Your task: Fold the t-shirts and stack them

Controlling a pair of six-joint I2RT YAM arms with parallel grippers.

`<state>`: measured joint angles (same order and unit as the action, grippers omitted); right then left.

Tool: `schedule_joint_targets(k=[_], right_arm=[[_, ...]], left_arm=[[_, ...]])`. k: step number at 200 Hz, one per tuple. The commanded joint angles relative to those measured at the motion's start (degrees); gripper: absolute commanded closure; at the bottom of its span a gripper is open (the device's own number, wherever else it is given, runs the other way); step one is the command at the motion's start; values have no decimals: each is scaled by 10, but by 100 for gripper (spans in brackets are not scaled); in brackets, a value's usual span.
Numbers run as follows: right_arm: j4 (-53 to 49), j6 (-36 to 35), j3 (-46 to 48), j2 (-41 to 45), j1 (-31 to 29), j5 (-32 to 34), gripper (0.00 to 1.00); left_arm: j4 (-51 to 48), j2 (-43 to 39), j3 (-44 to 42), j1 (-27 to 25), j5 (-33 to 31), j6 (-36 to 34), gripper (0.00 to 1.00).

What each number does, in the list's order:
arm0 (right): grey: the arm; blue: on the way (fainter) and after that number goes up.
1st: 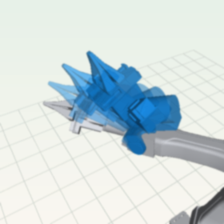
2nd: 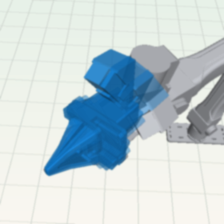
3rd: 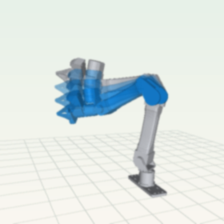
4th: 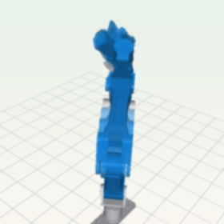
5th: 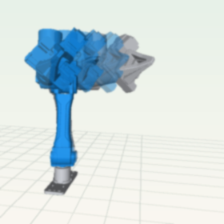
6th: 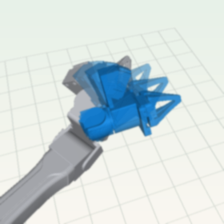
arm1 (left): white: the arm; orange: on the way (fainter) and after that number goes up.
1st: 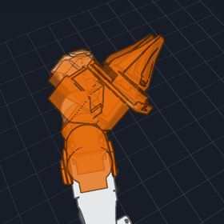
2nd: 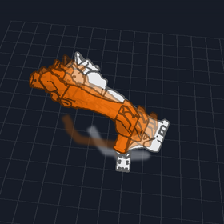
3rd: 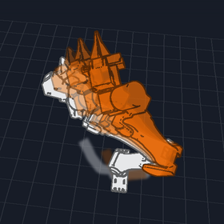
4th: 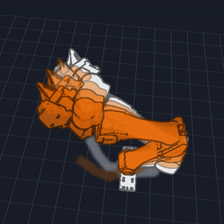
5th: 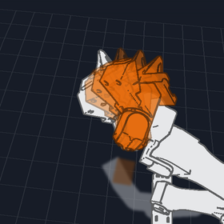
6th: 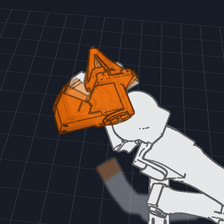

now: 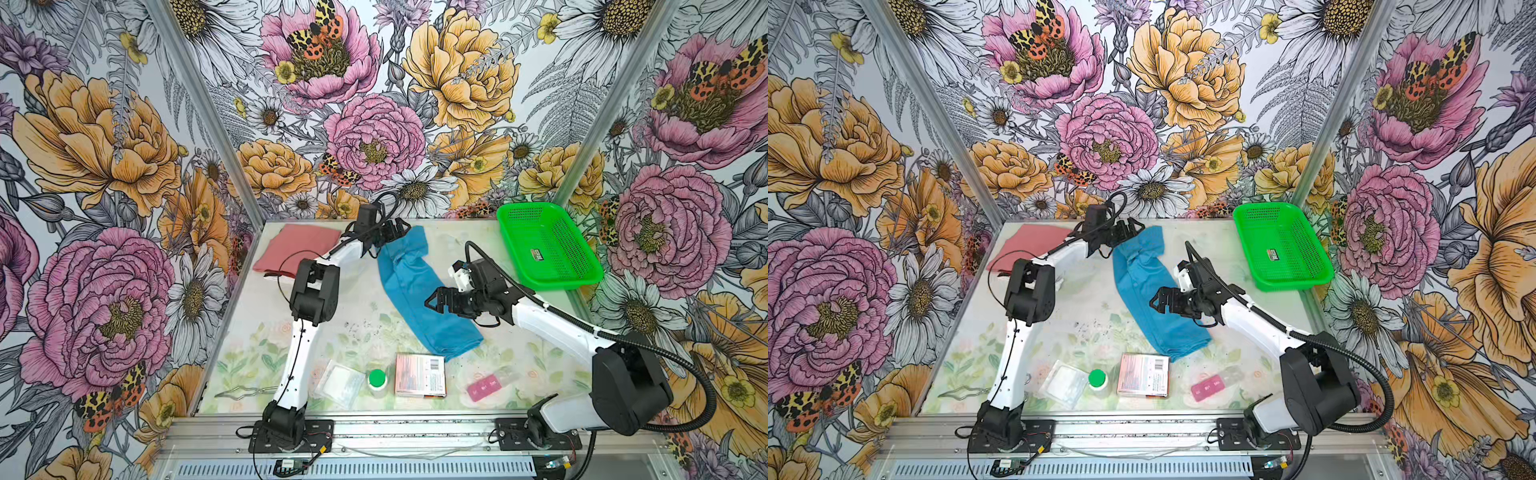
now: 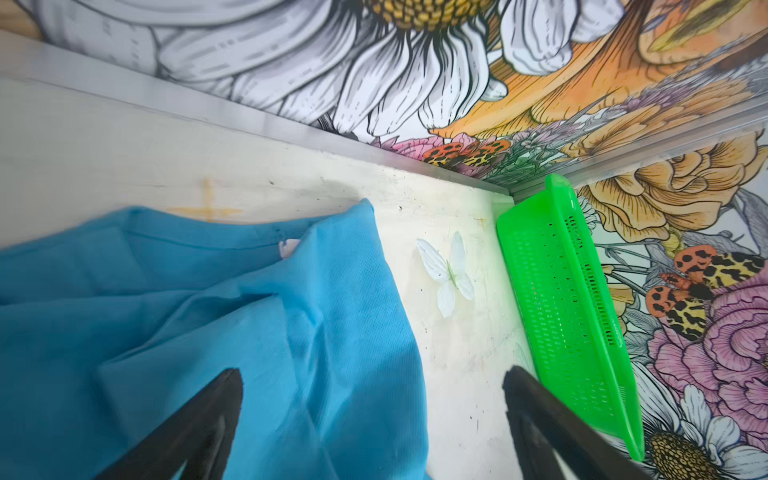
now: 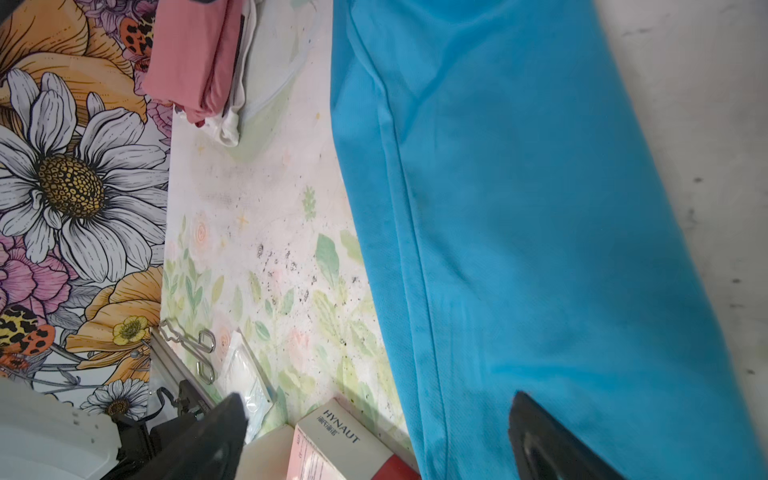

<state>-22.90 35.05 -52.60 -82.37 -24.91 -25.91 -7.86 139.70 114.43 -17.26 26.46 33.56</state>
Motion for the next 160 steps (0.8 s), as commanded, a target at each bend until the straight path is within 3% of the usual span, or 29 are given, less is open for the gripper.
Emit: schedule_joint_targets(k=[1, 28, 46, 60, 102, 160], right_arm=[[-20, -15, -3, -14, 5, 16, 0], [-96, -60, -28, -15, 6, 87, 1], [-157, -91, -46, -19, -2, 153, 1], [-185, -108, -47, -24, -8, 163, 1], [-195, -109, -16, -32, -39, 159, 1], [-192, -104, -15, -31, -52, 169, 1]], left_arm=[[3, -82, -83, 3, 10, -29, 1], [-96, -139, -148, -27, -75, -57, 1], [-177, -148, -137, -61, -166, -85, 1], [-220, -136, -113, -83, -209, -91, 1], [-295, -62, -16, -110, -246, -87, 1], [-347, 19, 89, -105, -296, -77, 1]])
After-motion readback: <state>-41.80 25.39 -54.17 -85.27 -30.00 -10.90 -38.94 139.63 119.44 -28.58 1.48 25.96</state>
